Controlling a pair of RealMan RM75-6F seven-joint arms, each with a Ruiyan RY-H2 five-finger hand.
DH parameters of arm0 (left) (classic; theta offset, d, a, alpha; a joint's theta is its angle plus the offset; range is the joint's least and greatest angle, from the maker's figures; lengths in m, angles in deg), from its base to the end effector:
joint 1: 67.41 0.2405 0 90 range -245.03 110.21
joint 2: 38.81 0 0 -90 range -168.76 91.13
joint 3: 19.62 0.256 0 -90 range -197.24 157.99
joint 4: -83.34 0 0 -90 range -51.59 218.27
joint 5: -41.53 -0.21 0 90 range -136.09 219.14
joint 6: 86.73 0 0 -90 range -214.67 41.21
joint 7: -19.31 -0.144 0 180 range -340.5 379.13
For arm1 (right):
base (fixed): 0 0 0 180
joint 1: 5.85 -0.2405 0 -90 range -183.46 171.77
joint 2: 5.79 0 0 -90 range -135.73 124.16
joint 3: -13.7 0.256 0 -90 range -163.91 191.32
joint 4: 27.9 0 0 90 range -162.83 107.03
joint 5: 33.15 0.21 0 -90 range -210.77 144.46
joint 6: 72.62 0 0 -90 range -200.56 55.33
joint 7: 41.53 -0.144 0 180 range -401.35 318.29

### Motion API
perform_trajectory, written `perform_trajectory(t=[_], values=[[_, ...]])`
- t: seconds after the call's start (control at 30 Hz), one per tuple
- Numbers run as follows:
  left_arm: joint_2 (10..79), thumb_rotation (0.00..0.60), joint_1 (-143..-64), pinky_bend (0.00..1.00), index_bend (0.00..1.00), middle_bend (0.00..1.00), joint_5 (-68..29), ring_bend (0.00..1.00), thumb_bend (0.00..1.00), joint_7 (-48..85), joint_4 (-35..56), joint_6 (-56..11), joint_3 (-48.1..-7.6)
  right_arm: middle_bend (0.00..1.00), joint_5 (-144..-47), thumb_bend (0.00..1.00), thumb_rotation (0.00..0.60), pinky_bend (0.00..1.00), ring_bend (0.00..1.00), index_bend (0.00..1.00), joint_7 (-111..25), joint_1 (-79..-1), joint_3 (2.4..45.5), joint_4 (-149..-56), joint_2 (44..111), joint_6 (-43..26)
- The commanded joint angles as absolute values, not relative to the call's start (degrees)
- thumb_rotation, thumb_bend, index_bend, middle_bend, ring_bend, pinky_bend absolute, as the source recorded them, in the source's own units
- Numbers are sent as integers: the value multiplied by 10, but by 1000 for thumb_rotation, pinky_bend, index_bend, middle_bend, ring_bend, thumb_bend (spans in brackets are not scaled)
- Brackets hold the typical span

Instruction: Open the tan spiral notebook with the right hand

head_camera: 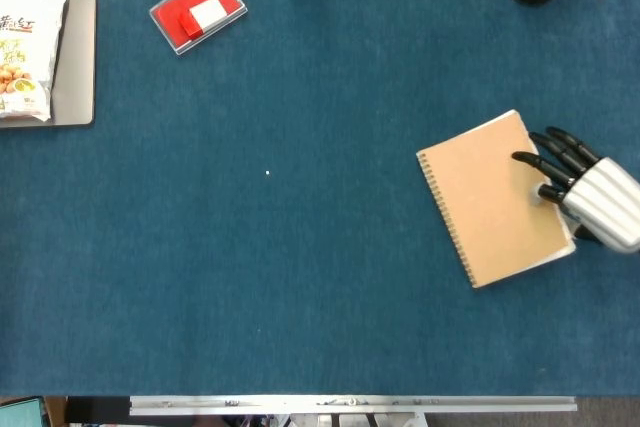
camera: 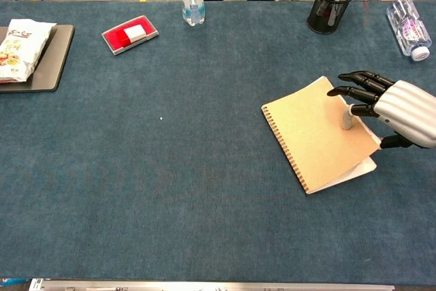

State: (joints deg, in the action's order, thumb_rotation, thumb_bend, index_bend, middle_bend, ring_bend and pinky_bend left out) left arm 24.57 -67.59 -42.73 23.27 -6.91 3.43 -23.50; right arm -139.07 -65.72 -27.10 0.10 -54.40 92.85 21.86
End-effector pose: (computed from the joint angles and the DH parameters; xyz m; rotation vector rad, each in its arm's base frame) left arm -0.3298 0.1582 0.1829 -1.2456 -0.8906 -0.9134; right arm -0.3241 -0.2387 0.0268 2.1067 -0.5121 1.1084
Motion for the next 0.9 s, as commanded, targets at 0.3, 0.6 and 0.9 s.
perform_trajectory(t=[0.3, 0.6, 0.9], values=[[248, 600, -677, 250, 493, 236, -428, 97, 249, 227, -70, 34, -235, 223, -1434, 471, 600, 98, 19, 711, -494, -279, -12, -822, 756, 244], [245, 600, -676, 250, 491, 236, -426, 97, 249, 231, -71, 33, -235, 229, -1466, 471, 600, 97, 26, 711, -466, -306, 3, -909, 754, 216], [241, 600, -673, 251, 491, 236, -428, 97, 249, 240, -72, 37, -235, 229, -1472, 471, 600, 98, 26, 711, -492, -314, 10, -875, 804, 183]])
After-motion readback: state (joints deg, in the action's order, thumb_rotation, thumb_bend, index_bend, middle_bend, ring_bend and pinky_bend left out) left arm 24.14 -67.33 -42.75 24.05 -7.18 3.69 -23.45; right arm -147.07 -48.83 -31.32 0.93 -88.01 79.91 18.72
